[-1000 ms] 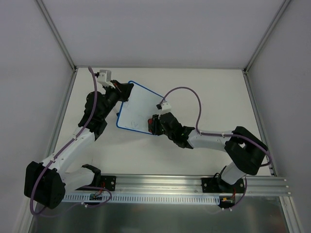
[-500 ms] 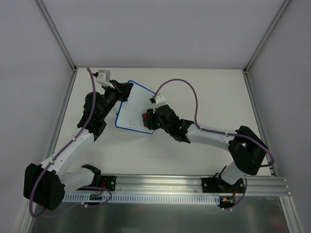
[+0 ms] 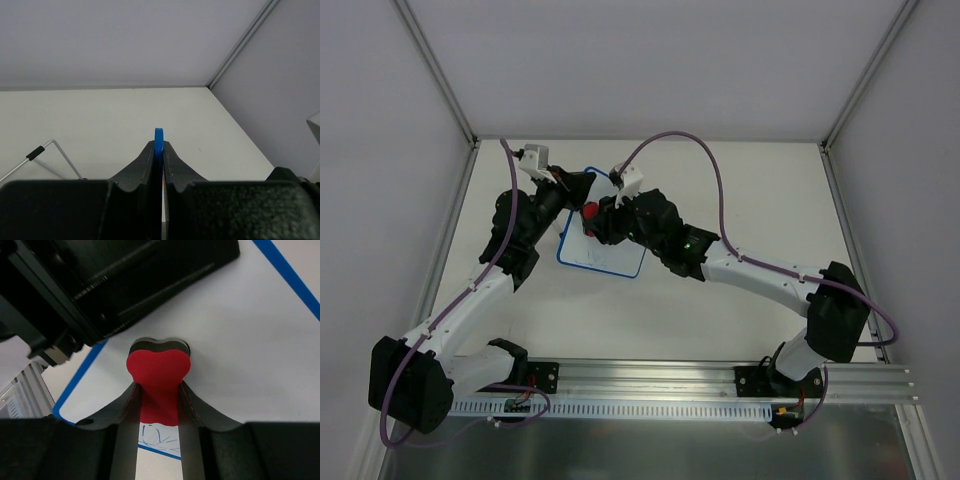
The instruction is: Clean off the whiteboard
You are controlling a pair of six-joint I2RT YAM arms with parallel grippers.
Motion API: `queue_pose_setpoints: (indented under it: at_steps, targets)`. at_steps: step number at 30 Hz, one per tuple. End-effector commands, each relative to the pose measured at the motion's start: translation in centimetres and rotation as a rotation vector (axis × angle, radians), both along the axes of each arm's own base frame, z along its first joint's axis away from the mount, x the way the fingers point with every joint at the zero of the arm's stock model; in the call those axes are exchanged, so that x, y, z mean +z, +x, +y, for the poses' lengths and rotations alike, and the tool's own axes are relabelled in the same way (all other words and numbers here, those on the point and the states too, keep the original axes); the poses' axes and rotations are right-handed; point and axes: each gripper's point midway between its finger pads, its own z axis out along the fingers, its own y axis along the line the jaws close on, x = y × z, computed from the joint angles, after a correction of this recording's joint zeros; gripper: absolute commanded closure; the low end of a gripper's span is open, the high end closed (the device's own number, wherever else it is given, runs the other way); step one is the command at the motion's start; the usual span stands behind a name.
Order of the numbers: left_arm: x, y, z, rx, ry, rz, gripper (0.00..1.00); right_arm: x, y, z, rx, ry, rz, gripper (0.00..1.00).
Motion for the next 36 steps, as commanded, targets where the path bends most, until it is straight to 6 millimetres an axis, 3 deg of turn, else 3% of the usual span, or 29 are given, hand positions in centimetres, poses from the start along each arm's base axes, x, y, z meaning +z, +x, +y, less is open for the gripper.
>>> queue_pose_setpoints:
  at_steps: [1, 5, 9, 18, 19, 23, 25, 26, 30, 36]
  targets:
    - [0.2, -1.5, -1.5, -0.098, -0.005, -0.011, 1.00, 5.0, -0.5, 1.3, 0.054, 0.087, -0.075, 1.00]
    - [0.1, -1.6, -1.6, -0.105, -0.003, -0.011, 1.00, 6.8, -0.6, 1.7, 0.066, 0.103, -0.095, 1.00]
    - [0.3, -1.6, -1.5, -0.099, 0.003, -0.020, 1.00, 6.3, -0.9, 2.0, 0.076, 0.078, -0.078, 1.00]
    - [1.3, -1.0, -1.4, -0.085, 0.018, -0.049, 1.00, -1.9, -1.5, 0.4, 0.038, -0.065, 0.076, 1.00]
    - [1.4, -0.9, -1.5, -0.085, 0.018, -0.050, 1.00, -3.9, -1.6, -0.3, 0.024, -0.100, 0.097, 1.00]
    - [1.7, -0.9, -1.5, -0.087, 0.015, -0.054, 1.00, -8.5, -1.5, -2.8, -0.046, -0.155, 0.149, 1.00]
    - [1.8, -0.9, -1.5, -0.089, 0.012, -0.054, 1.00, -9.3, -1.0, -3.9, -0.084, -0.131, 0.169, 1.00]
    - [1.9, -0.9, -1.6, -0.090, 0.012, -0.055, 1.00, -11.1, -1.2, -4.9, -0.100, -0.157, 0.191, 1.00]
    - [1.7, -0.9, -1.7, -0.096, 0.005, -0.046, 1.00, -13.4, -0.2, -7.2, -0.155, -0.160, 0.216, 1.00]
    - [1.4, -1.0, -1.8, -0.101, -0.002, -0.034, 1.00, -17.0, 1.1, -8.7, -0.195, -0.173, 0.282, 1.00]
